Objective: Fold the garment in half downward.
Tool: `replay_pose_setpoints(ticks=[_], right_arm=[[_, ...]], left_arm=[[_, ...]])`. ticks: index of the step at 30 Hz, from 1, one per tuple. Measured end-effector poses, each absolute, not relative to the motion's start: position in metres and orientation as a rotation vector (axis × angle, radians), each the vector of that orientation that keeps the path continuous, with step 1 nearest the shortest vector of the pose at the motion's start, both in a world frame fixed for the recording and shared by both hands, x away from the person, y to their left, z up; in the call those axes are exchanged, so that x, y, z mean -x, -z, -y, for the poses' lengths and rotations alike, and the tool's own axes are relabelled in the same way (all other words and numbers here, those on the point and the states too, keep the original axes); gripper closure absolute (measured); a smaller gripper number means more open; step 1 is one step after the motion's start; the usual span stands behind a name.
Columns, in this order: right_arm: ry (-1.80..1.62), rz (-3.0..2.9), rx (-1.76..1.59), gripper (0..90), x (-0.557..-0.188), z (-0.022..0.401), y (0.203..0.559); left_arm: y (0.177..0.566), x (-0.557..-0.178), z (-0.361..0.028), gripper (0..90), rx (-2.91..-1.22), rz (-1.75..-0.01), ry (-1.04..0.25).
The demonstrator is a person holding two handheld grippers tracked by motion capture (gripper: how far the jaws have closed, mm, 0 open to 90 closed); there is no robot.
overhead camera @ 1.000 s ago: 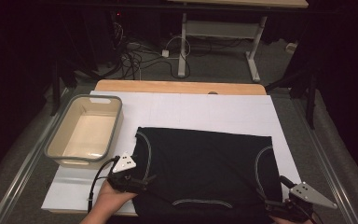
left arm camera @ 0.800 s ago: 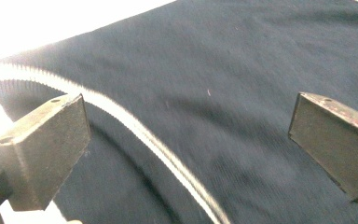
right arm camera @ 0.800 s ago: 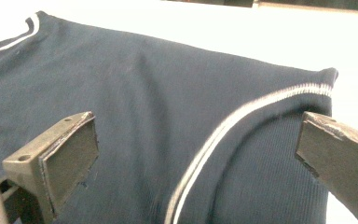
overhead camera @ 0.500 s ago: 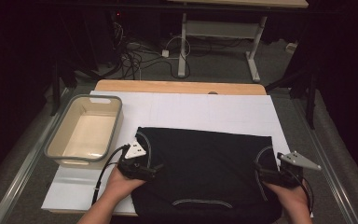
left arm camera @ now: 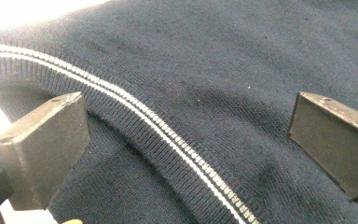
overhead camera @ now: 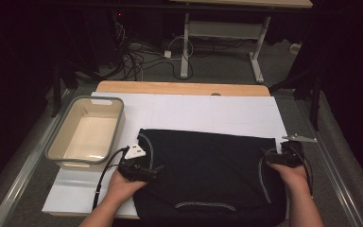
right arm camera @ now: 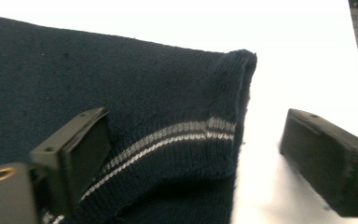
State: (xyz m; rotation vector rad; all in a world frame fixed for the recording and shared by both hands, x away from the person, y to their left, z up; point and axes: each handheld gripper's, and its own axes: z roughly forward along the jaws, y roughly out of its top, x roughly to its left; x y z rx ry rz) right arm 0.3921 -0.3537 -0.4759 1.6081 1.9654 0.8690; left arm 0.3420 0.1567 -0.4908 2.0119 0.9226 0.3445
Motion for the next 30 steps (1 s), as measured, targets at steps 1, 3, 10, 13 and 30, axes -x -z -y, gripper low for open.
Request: replay_pose_setpoints(ticks=[1, 3, 10, 13, 30], right_arm=[[-0.868, -1.964, -1.604, 14.6, -0.392, 0.353, 0.476], [-0.885, -1.971, -1.578, 29.1, -0.39, 0.35, 0.476], [-1.006, -2.048, -1.511, 65.1, -0.387, 0.35, 0.476], [-1.03, -2.079, -1.5, 75.6, -0.387, 0.346, 0.476], [-0.976, -1.974, -1.45, 80.5, -0.377, 0.376, 0.473]], left_arm=[[0.491, -0.341, -0.157, 0.0, -2.011, -0.919, -0.353], [0.491, -0.341, -0.157, 0.0, -2.016, -0.916, -0.354], [0.491, -0.341, -0.156, 1.4, -2.02, -0.908, -0.356], [0.491, -0.341, -0.157, 1.7, -2.017, -0.912, -0.358], [0.471, -0.373, -0.148, 1.1, -2.014, -1.0, -0.455]])
